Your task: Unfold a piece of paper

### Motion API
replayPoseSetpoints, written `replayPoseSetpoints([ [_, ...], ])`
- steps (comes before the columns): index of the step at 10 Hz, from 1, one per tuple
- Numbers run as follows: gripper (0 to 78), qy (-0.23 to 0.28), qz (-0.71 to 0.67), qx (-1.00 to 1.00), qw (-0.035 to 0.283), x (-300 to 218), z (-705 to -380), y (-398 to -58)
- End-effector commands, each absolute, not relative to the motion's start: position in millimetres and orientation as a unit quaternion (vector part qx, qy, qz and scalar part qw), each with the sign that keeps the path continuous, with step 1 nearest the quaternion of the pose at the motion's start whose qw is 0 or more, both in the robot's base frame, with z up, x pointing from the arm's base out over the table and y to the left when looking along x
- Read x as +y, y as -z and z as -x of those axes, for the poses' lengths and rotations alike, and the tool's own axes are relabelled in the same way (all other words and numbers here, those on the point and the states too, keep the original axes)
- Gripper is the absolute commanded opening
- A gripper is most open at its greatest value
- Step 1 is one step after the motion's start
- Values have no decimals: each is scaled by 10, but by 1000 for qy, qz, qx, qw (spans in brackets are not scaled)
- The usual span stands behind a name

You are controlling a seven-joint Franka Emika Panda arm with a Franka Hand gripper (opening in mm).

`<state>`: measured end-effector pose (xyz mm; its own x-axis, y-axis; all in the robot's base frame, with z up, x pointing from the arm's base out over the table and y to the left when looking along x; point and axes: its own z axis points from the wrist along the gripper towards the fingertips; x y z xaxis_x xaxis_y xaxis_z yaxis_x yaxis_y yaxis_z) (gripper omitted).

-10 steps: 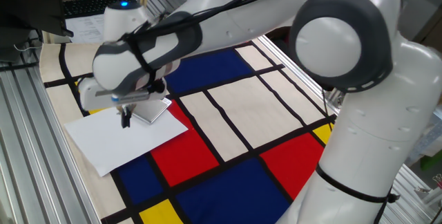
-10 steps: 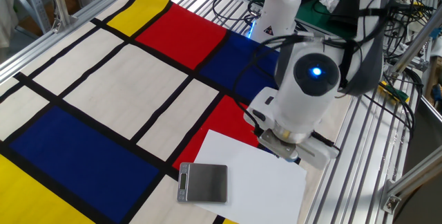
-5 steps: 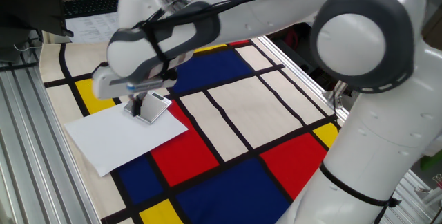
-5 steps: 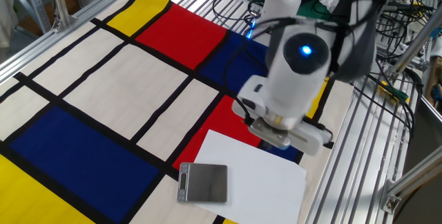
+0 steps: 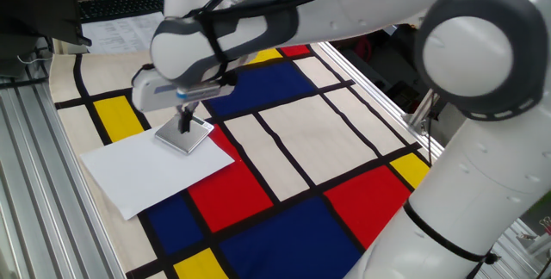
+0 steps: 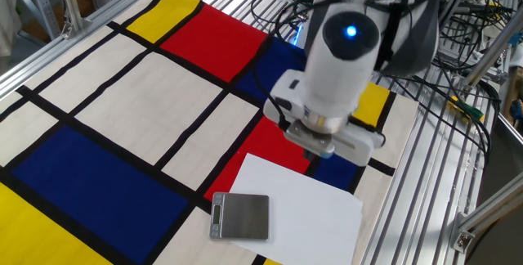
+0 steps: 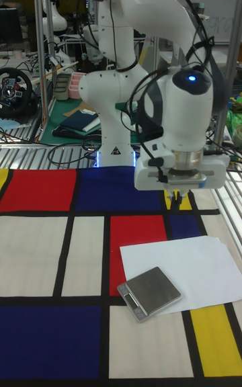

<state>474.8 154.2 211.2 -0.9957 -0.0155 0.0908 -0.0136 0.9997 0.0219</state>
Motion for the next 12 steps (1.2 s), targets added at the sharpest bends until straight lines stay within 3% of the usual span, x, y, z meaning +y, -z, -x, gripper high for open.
replayPoseSetpoints([
  [1, 12, -2, -9, -999, 48, 1343, -4727, -2307],
  [3, 12, -33, -9, -998, 47, 1183, -4682, -2349],
  [6, 12, -24, -4, -998, 55, 839, -4729, -2387],
  [12, 12, -19, 4, -998, 60, 677, -4699, -2342],
])
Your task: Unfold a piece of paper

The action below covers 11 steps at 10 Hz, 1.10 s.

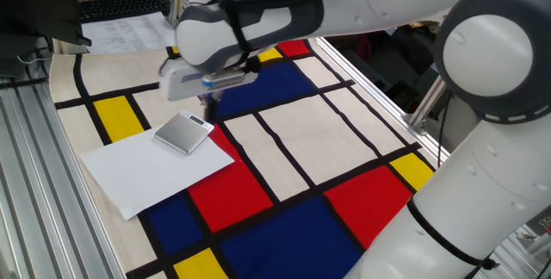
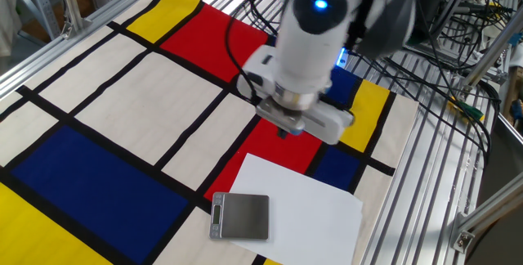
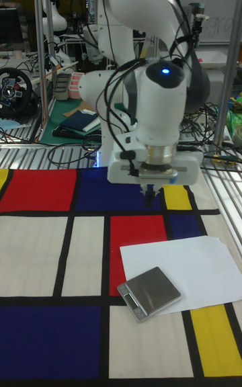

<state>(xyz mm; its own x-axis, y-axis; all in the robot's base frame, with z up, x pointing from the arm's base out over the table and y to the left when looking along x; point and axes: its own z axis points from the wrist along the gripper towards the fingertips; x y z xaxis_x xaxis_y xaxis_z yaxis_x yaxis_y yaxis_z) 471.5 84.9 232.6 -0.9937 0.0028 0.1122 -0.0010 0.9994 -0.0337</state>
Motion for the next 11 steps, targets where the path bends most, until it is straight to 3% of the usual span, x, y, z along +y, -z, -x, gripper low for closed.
replayPoseSetpoints([
  [1, 12, -18, 4, -998, 59, 604, -4667, -2342],
  [9, 12, -9, 19, -998, 55, 504, -4628, -2330],
  [11, 12, 29, 27, -998, 56, 468, -4592, -2419],
])
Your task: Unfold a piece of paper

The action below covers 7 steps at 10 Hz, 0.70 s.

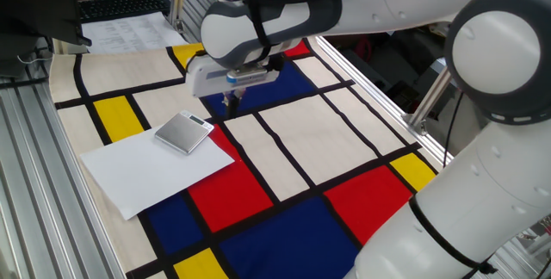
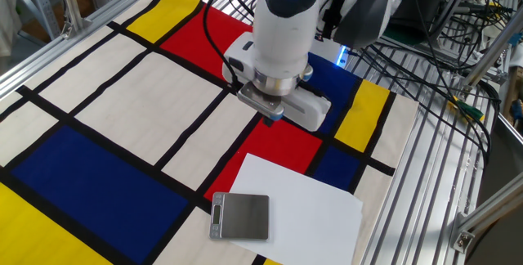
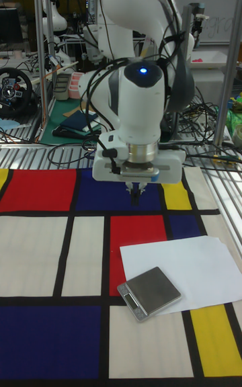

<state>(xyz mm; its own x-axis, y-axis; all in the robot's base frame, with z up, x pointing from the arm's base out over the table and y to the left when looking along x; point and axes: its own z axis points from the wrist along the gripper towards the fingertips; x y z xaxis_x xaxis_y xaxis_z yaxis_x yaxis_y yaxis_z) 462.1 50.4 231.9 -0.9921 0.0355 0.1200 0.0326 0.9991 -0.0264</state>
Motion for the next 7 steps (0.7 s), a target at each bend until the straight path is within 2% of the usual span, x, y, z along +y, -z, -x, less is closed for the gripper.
replayPoseSetpoints([
  [1, 12, 33, 28, -998, 56, 425, -4497, -2632],
  [4, 12, -2, 21, -999, 43, 483, -4347, -2913],
  [7, 12, -13, 15, -1000, 24, 450, -4296, -2974],
])
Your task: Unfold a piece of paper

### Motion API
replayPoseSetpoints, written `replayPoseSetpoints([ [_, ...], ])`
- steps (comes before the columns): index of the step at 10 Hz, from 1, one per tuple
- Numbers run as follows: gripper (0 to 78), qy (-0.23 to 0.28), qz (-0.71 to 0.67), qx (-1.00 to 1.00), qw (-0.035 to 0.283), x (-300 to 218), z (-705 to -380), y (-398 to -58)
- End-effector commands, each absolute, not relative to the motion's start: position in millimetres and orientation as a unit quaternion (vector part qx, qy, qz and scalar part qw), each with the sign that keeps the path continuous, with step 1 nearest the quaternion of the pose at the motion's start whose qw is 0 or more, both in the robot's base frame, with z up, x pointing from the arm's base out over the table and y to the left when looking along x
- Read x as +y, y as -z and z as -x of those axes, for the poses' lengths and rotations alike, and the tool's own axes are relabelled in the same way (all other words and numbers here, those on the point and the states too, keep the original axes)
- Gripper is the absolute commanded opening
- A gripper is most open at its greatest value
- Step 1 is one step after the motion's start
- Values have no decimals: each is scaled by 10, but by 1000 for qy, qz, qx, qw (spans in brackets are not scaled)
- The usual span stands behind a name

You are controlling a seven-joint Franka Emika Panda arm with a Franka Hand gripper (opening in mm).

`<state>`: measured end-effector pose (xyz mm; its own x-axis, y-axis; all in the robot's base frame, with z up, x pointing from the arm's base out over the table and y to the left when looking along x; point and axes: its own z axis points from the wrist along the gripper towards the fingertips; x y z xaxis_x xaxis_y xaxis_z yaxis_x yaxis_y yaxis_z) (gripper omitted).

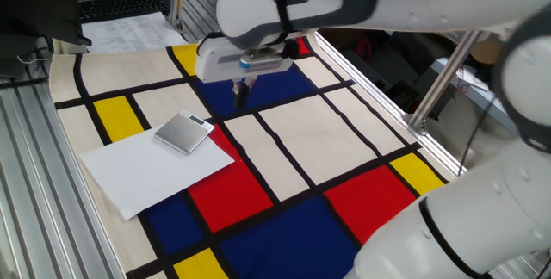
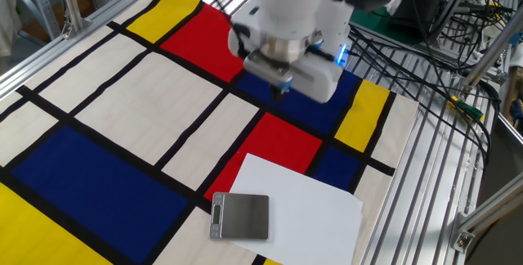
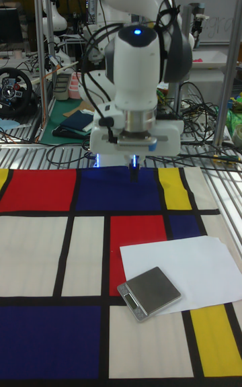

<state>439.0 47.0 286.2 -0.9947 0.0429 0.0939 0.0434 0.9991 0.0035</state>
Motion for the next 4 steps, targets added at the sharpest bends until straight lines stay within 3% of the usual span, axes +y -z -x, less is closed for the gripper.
replayPoseSetpoints([
  [1, 12, -12, 13, -1000, 22, 465, -4280, -2967],
  [4, 12, -17, 16, -1000, 14, 543, -4217, -2912],
])
